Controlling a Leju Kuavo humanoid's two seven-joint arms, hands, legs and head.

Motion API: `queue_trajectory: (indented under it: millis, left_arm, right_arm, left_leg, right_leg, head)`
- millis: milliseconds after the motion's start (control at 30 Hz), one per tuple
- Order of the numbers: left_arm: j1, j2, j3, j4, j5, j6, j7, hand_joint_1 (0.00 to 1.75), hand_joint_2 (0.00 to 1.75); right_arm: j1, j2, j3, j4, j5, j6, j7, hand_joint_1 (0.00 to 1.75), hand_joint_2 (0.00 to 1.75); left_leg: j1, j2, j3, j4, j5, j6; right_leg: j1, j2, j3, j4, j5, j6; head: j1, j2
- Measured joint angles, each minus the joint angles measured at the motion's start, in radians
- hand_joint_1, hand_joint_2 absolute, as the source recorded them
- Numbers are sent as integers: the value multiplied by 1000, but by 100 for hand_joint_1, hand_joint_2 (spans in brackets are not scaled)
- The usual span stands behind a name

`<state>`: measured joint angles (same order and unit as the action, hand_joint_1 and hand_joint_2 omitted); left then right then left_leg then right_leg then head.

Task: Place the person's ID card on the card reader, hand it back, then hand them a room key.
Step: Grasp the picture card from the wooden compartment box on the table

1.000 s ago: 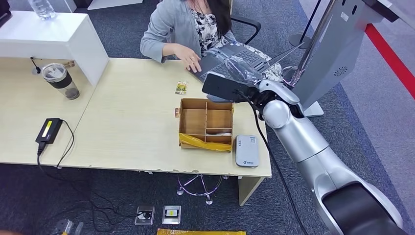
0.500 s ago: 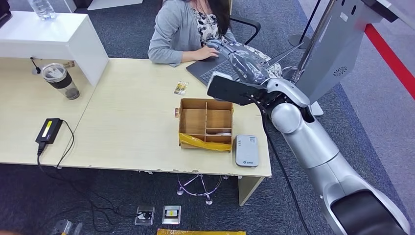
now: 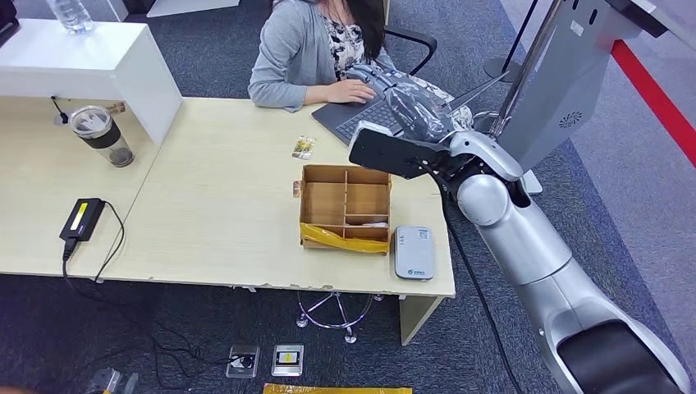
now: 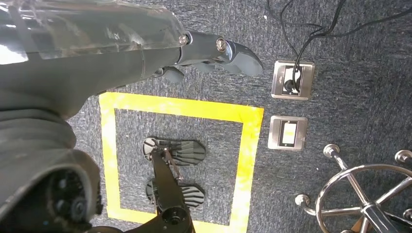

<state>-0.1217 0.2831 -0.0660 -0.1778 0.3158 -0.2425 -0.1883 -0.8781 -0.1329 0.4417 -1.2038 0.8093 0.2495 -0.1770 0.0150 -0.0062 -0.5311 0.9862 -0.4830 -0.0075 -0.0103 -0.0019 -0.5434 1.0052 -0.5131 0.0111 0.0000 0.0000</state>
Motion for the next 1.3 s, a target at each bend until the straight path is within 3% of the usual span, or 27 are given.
queue_trajectory:
  millis: [67, 133, 200, 267, 367, 500, 967, 1300]
  left_arm:
    - [0, 0, 0, 0, 12, 11, 1, 0, 0]
    - [0, -1, 1, 0, 27, 29, 7, 0, 0]
    - [4, -2, 1, 0, 33, 40, 12, 0, 0]
    - [9, -2, 1, 1, 33, 45, 13, 0, 0]
    - [7, -2, 2, 2, 33, 46, 14, 0, 0]
    - [5, -3, 2, 2, 31, 46, 14, 0, 0]
    - [4, -3, 2, 2, 27, 38, 18, 0, 0]
    - [1, -6, 2, 2, 12, 36, 19, 0, 0]
  right_arm:
    - [11, -7, -1, -11, 50, 27, 59, 0, 175]
    - [73, -22, -5, -71, 142, 129, 213, 0, 175]
    - [185, -42, -14, -204, 196, 255, 361, 0, 175]
    - [267, -64, -23, -359, 202, 305, 410, 0, 175]
    - [293, -88, -45, -501, 207, 290, 402, 0, 175]
    - [305, -112, -74, -579, 227, 264, 387, 0, 175]
    - [327, -157, -139, -695, 211, 276, 371, 0, 175]
    - [362, -141, -118, -710, 239, 263, 383, 0, 175]
  left_leg:
    - [0, 0, 1, 0, 0, 0]
    - [1, -1, 4, 0, 0, 0]
    - [2, -4, 2, 1, 0, 0]
    - [1, 0, -3, 1, 0, 0]
    - [1, 6, -4, 1, -1, 0]
    - [1, 6, -4, 1, -1, -1]
    - [1, 6, -4, 1, -1, -1]
    - [2, 5, -4, 1, 0, -1]
  right_leg:
    - [0, 0, 0, 0, 0, 0]
    - [2, -2, 4, -2, 0, 0]
    - [2, -5, 4, -2, -1, 0]
    - [1, -2, -2, -1, 0, -1]
    - [1, 4, -6, -1, 1, -1]
    - [1, 3, -5, -1, 2, -1]
    - [1, 4, -5, -1, 3, -1]
    - [2, 3, -5, -1, 3, -1]
  head:
    - [0, 0]
    - [0, 0]
    - [0, 0]
    - [0, 0]
    - [0, 0]
    - [0, 0]
    - [0, 0]
    - [0, 0]
